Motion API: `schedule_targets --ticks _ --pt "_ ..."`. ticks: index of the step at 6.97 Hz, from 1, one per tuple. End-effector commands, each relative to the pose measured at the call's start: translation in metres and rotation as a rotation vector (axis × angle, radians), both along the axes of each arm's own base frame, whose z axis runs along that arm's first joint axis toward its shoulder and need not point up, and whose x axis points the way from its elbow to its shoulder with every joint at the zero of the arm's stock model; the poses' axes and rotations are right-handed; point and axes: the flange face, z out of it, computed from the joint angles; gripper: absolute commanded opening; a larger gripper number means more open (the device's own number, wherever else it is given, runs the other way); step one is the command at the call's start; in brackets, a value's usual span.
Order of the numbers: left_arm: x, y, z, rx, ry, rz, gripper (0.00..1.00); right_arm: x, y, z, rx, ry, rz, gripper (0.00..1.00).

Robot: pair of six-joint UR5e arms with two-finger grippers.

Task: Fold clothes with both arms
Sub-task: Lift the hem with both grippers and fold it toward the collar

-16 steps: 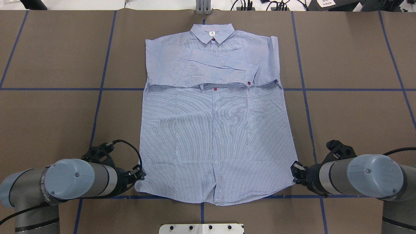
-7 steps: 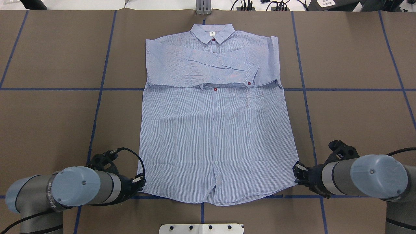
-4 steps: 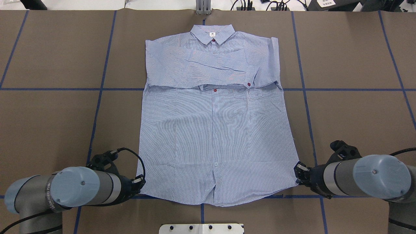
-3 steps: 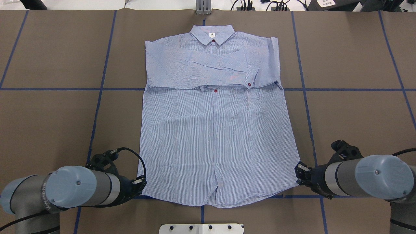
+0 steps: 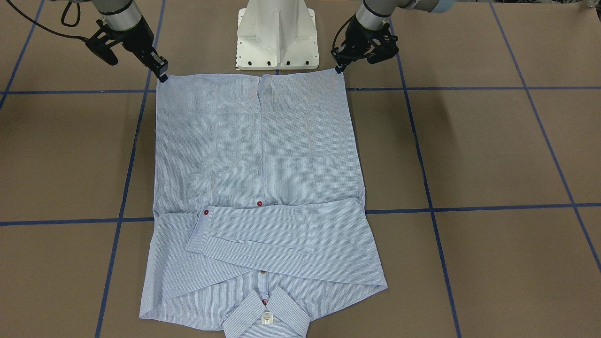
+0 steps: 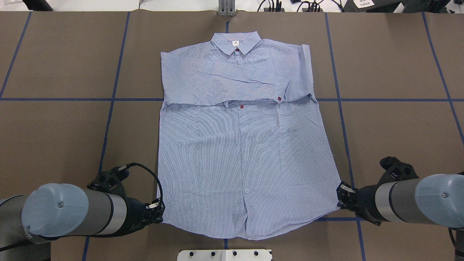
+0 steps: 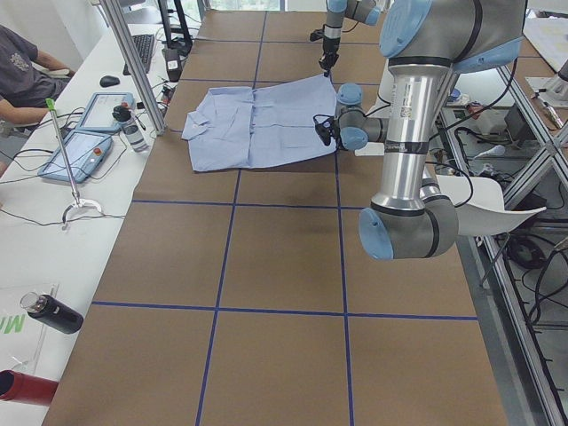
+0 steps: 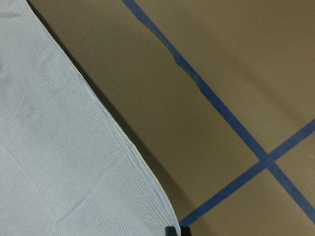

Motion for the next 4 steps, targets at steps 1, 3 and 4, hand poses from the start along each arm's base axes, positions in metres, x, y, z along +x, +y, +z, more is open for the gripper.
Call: schedule_targets --ticks 1,3,4 --pt "-0.034 0.006 -0.038 -0.013 0.067 -0.012 0.0 0.038 0.014 -0.021 -0.009 -0.03 -0.02 0.0" --pt "-0.057 -0.002 -0.054 -0.01 0.092 0.011 0.0 0.058 -0.012 -0.032 -0.021 -0.065 0.037 0.0" --pt "-0.063 -0.03 -0.048 0.049 0.072 -0.022 0.0 0.07 -0.037 -0.039 -0.062 -0.103 0.055 0.0"
